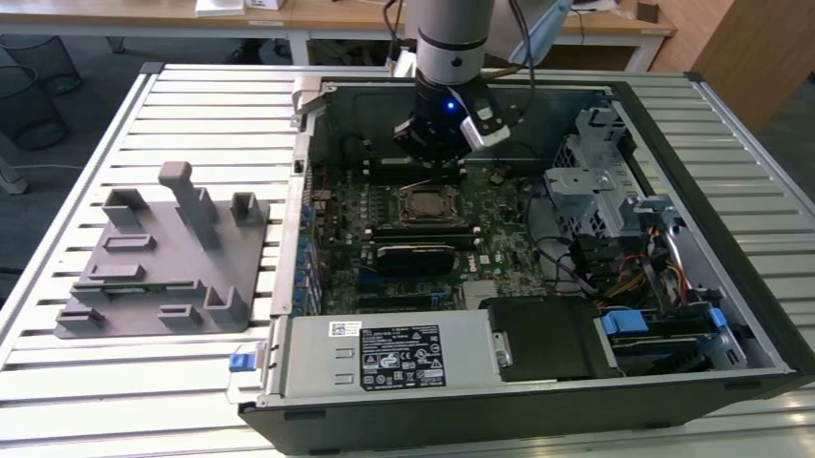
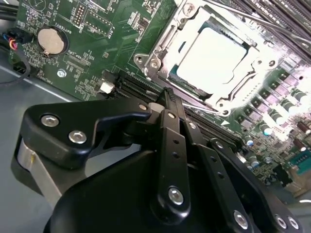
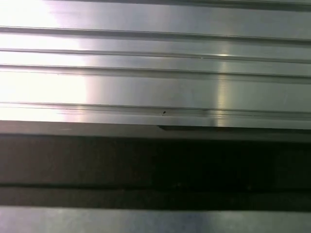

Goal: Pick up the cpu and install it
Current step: 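Install the first cpu locking lever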

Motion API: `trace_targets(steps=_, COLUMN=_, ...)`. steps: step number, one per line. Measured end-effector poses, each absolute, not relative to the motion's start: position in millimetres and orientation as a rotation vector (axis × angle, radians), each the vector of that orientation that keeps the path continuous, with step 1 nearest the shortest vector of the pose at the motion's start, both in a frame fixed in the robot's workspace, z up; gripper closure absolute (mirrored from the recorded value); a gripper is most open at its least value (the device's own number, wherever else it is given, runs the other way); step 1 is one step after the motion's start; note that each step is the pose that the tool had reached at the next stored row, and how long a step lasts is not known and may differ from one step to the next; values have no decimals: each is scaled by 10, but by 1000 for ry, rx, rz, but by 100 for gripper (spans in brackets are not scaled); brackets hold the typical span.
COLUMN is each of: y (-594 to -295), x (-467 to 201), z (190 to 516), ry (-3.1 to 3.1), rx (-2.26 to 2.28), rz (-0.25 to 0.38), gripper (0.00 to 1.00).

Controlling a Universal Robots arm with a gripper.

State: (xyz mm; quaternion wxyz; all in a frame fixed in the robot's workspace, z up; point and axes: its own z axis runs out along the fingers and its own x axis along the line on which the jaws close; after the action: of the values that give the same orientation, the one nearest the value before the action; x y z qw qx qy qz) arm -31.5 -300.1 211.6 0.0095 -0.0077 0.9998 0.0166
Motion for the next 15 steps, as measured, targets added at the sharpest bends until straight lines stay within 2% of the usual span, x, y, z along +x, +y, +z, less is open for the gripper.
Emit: trace_targets(steps=15, y=-3000, x=-267, z=2009, ry=3123, rx=-24, rz=52, gripper=89)
